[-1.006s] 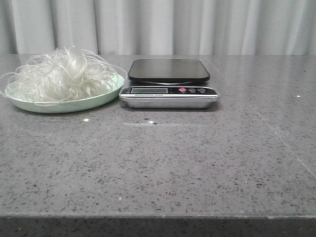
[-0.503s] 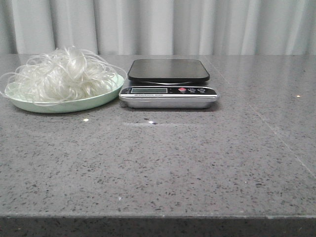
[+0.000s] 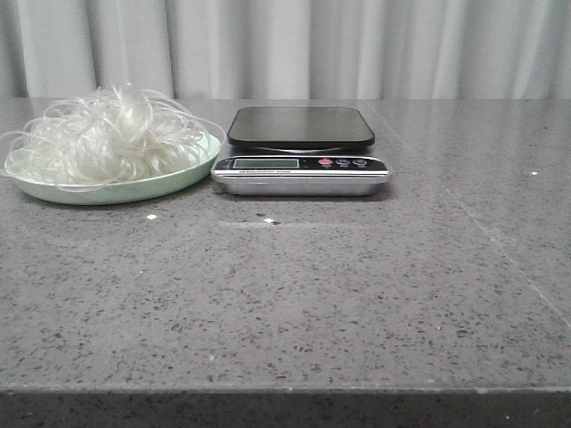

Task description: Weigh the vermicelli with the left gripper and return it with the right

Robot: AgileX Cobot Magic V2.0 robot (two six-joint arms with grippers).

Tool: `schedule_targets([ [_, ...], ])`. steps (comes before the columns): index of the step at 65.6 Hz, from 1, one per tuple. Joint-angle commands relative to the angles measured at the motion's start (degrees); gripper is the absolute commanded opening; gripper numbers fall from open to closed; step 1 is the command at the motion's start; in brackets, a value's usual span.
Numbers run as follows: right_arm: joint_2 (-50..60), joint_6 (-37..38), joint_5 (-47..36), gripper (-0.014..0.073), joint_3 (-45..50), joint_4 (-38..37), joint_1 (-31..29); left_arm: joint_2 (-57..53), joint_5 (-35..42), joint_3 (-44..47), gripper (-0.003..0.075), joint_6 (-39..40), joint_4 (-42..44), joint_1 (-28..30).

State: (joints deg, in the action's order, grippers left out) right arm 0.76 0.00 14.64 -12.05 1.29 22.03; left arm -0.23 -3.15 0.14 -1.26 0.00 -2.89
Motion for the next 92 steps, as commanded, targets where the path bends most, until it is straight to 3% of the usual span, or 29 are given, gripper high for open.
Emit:
schedule_targets([
  [1, -0.36, -0.35, -10.92, 0.0179, 2.95, -2.15, -5.24, -1.14, 4.65, 0.44, 0.0127, 0.08, -0.39, -0.42],
  [13, -0.31, -0.35, -16.82, 0.0179, 8.59, -1.86, -14.93, -1.14, 4.65, 0.44, 0.0127, 0.08, -0.39, -0.42],
  [25, -0.31, -0.35, -23.16, 0.0179, 12.88, 0.11, -20.22, -1.14, 4.65, 0.44, 0.0127, 0.08, -0.39, -0.42],
  [65, 0.84, -0.35, -24.19, 0.0179, 13.22, 0.11, -20.53, -1.14, 4.65, 0.44, 0.0127, 0.08, -0.39, -0.42],
  [92, 0.84, -0.35, -20.39, 0.0179, 13.22, 0.11, -20.53, -1.14, 4.65, 0.44, 0.0127, 0.08, -0.39, -0.42],
])
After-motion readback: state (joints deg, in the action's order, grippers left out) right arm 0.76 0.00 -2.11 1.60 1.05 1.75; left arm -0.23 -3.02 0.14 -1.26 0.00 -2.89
